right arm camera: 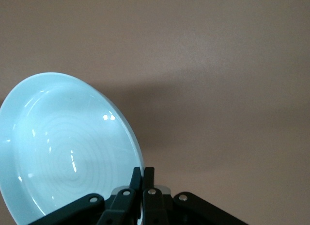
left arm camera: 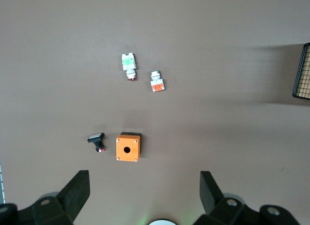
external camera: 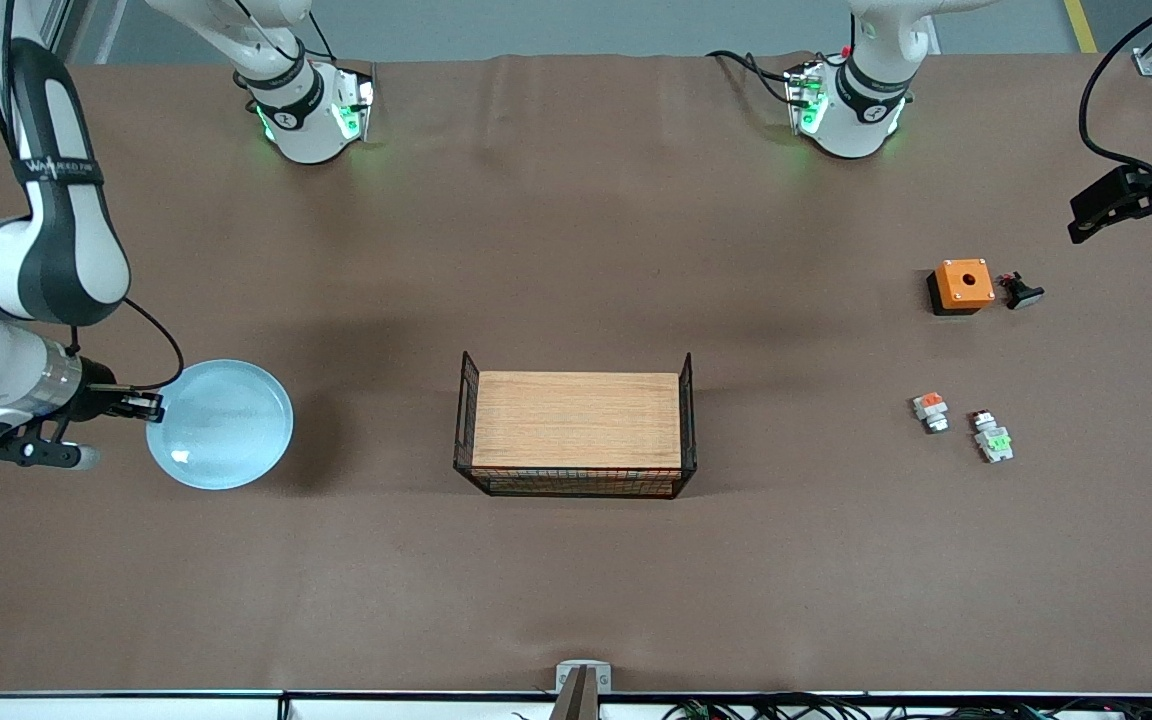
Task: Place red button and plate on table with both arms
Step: 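Lower the blue plate onto the table with the right gripper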
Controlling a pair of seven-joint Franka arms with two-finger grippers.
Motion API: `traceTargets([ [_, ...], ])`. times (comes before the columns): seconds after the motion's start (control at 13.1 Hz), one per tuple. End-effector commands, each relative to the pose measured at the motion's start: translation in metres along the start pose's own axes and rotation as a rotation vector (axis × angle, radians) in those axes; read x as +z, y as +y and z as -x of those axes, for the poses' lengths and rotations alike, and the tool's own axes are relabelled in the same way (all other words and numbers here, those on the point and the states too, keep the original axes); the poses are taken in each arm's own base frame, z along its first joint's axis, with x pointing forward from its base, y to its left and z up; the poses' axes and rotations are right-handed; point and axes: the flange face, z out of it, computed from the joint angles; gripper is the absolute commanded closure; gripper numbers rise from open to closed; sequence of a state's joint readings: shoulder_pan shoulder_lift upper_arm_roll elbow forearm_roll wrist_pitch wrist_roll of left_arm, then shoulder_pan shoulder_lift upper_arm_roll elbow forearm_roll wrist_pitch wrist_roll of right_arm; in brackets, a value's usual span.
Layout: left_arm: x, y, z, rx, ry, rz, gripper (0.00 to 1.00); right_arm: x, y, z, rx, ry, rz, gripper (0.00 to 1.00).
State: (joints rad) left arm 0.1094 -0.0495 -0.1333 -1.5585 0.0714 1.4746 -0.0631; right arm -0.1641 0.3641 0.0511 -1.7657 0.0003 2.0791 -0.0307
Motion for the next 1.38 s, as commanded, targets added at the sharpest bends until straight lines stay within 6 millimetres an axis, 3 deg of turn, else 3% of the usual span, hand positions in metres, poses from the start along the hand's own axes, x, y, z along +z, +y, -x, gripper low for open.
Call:
traceTargets([
  [0.0, -0.003, 0.003, 0.003, 0.002, 0.012, 0.01, 0.0, 0.03, 0.015, -0.005, -0.057, 0.012, -0.022, 0.99],
  [0.23, -0.005, 0.006, 0.004, 0.009, 0.015, 0.015, 0.0, 0.071, 0.031, -0.005, -0.078, -0.01, -0.03, 0.98],
  [0.77, -0.005, 0.02, 0.004, 0.028, 0.011, 0.061, 0.0, 0.136, 0.05, -0.001, -0.143, -0.103, -0.047, 0.97],
  [1.15, -0.005, 0.02, 0.005, 0.028, 0.013, 0.061, 0.0, 0.163, 0.077, -0.007, -0.215, -0.092, -0.063, 0.97],
  [1.3, -0.005, 0.02, 0.005, 0.029, 0.011, 0.061, 0.0, 0.17, 0.082, -0.008, -0.22, -0.073, -0.065, 0.87],
])
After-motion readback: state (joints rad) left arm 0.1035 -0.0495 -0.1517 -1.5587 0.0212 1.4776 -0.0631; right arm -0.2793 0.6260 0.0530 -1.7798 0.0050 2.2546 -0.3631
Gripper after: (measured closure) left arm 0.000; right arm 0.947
